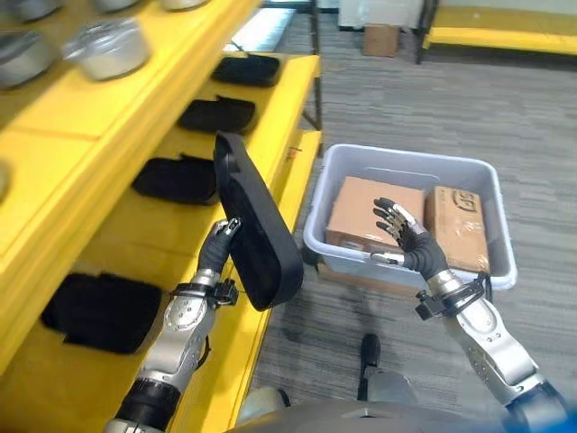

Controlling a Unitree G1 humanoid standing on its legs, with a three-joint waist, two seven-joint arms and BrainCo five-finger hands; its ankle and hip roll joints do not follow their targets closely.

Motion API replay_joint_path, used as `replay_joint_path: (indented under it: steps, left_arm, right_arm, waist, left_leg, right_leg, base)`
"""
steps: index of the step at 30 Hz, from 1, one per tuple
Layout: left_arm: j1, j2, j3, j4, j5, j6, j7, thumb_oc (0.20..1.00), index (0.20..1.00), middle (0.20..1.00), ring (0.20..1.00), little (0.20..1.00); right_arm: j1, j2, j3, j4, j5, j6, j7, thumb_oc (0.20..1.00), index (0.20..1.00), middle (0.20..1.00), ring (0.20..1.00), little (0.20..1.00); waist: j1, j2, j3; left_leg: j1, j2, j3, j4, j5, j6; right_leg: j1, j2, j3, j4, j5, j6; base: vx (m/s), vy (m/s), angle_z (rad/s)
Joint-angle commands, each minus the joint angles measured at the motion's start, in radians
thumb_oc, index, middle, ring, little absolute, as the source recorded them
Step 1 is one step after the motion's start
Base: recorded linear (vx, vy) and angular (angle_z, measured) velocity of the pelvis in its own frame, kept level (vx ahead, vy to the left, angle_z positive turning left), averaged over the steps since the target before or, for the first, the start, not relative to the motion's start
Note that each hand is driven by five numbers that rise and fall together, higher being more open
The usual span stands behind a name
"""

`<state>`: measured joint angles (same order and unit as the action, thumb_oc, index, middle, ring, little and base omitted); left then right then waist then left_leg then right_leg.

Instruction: Move parts from the plastic box to the shelf.

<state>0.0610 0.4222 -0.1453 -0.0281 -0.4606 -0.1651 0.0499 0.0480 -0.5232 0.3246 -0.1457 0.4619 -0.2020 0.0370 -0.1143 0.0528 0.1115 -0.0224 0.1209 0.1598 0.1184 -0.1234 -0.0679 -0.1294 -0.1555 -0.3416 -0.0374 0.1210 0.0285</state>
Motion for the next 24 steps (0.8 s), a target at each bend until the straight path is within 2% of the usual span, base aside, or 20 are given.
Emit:
replay_joint_path:
  steps: [1, 2, 3, 4, 5, 8, 9, 12, 15, 19, 24]
  left_arm:
    - [0.031, 0.019, 0.049, -0.103, -0.013, -0.07, -0.006, 0.2, 0.2, 0.2, 0.2, 0.2]
    - [0.034, 0.023, 0.054, -0.112, -0.006, -0.072, -0.002, 0.2, 0.2, 0.2, 0.2, 0.2]
    - [0.036, 0.025, 0.058, -0.118, -0.002, -0.071, 0.0, 0.2, 0.2, 0.2, 0.2, 0.2]
    - [0.045, 0.029, 0.068, -0.126, 0.003, -0.069, 0.003, 0.2, 0.2, 0.2, 0.2, 0.2]
    - [0.048, 0.029, 0.072, -0.132, 0.005, -0.068, 0.004, 0.2, 0.2, 0.2, 0.2, 0.2]
    - [0.055, 0.029, 0.081, -0.142, 0.006, -0.066, 0.003, 0.2, 0.2, 0.2, 0.2, 0.2]
    - [0.071, 0.032, 0.097, -0.148, 0.015, -0.066, 0.006, 0.2, 0.2, 0.2, 0.2, 0.2]
    - [0.078, 0.031, 0.102, -0.149, 0.02, -0.066, 0.007, 0.2, 0.2, 0.2, 0.2, 0.2]
    - [0.092, 0.033, 0.117, -0.157, 0.015, -0.064, 0.004, 0.2, 0.2, 0.2, 0.2, 0.2]
    - [0.103, 0.035, 0.127, -0.159, 0.018, -0.058, 0.003, 0.2, 0.2, 0.2, 0.2, 0.2]
    - [0.108, 0.042, 0.143, -0.153, 0.039, -0.059, 0.011, 0.2, 0.2, 0.2, 0.2, 0.2]
  right_arm:
    - [-0.039, 0.018, 0.0, 0.005, 0.039, -0.039, 0.007, 1.0, 1.0, 1.0, 1.0, 1.0]
    - [-0.034, 0.032, 0.006, 0.005, 0.051, -0.037, 0.007, 1.0, 1.0, 1.0, 1.0, 1.0]
    - [-0.035, 0.033, 0.007, 0.0, 0.055, -0.036, 0.011, 1.0, 1.0, 1.0, 1.0, 1.0]
    - [-0.038, 0.032, 0.015, 0.003, 0.049, -0.029, 0.016, 1.0, 1.0, 1.0, 1.0, 1.0]
    - [-0.045, 0.034, 0.018, 0.008, 0.045, -0.026, 0.016, 1.0, 1.0, 1.0, 1.0, 1.0]
    - [-0.051, 0.041, 0.022, 0.015, 0.045, -0.022, 0.013, 1.0, 1.0, 1.0, 1.0, 1.0]
    - [-0.055, 0.046, 0.025, 0.025, 0.047, -0.014, 0.02, 1.0, 1.0, 1.0, 1.0, 1.0]
    - [-0.06, 0.05, 0.032, 0.035, 0.046, -0.008, 0.023, 1.0, 1.0, 1.0, 1.0, 1.0]
    - [-0.067, 0.056, 0.031, 0.051, 0.035, 0.001, 0.026, 1.0, 1.0, 1.0, 1.0, 1.0]
    - [-0.069, 0.072, 0.032, 0.057, 0.023, 0.009, 0.025, 1.0, 1.0, 1.0, 1.0, 1.0]
    - [-0.076, 0.1, 0.043, 0.07, 0.014, 0.012, 0.022, 1.0, 1.0, 1.0, 1.0, 1.0]
  waist:
    - [0.023, 0.018, -0.05]
    - [0.032, 0.024, -0.054]
    - [0.037, 0.019, -0.051]
    - [0.047, 0.019, -0.054]
    - [0.052, 0.011, -0.049]
    - [0.059, 0.006, -0.047]
    - [0.073, -0.005, -0.044]
    - [0.081, -0.014, -0.042]
    - [0.097, -0.031, -0.034]
    - [0.109, -0.045, -0.027]
    - [0.115, -0.06, -0.006]
  left_leg:
    - [0.134, 0.04, -0.037, -0.121, 0.123, -0.011]
    - [0.145, 0.031, -0.049, -0.149, 0.111, -0.01]
    - [0.138, 0.016, -0.047, -0.164, 0.118, -0.001]
    - [0.154, 0.003, -0.059, -0.2, 0.072, 0.007]
    - [0.139, -0.014, -0.057, -0.203, 0.072, 0.019]
    - [0.133, -0.027, -0.065, -0.206, 0.061, 0.028]
    - [0.12, -0.05, -0.078, -0.206, 0.049, 0.042]
    - [0.115, -0.065, -0.089, -0.206, 0.046, 0.052]
    - [0.109, -0.101, -0.116, -0.206, 0.039, 0.079]
    - [0.116, -0.137, -0.142, -0.206, 0.031, 0.108]
    - [0.126, -0.167, -0.163, -0.206, 0.03, 0.136]
  right_leg:
    - [0.05, 0.035, -0.022, 0.049, -0.159, 0.011]
    - [0.064, 0.027, -0.019, 0.045, -0.157, 0.032]
    - [0.059, 0.012, -0.036, 0.045, -0.133, 0.028]
    - [0.068, 0.001, -0.027, 0.046, -0.132, 0.049]
    - [0.06, -0.018, -0.044, 0.046, -0.104, 0.049]
    - [0.057, -0.034, -0.048, 0.048, -0.091, 0.06]
    - [0.055, -0.058, -0.054, 0.046, -0.063, 0.08]
    - [0.053, -0.071, -0.056, 0.046, -0.049, 0.09]
    - [0.048, -0.11, -0.054, 0.057, -0.018, 0.113]
    - [0.05, -0.157, -0.056, 0.099, -0.006, 0.132]
    - [0.017, -0.195, -0.008, 0.178, 0.012, 0.14]
  base:
    - [-0.01, 0.164, 0.7]
    - [-0.04, 0.177, 0.49]
    - [0.01, 0.2, 0.35]
    - [-0.12, 0.163, 0.09]
    - [-0.07, 0.146, 0.06]
    - [-0.08, 0.116, 0.16]
    - [-0.07, 0.111, 0.15]
    - [-0.08, 0.138, 0.09]
    - [-0.1, 0.18, 0.23]
    - [-0.06, 0.176, 0.19]
    - [-0.07, 0.147, 0.26]
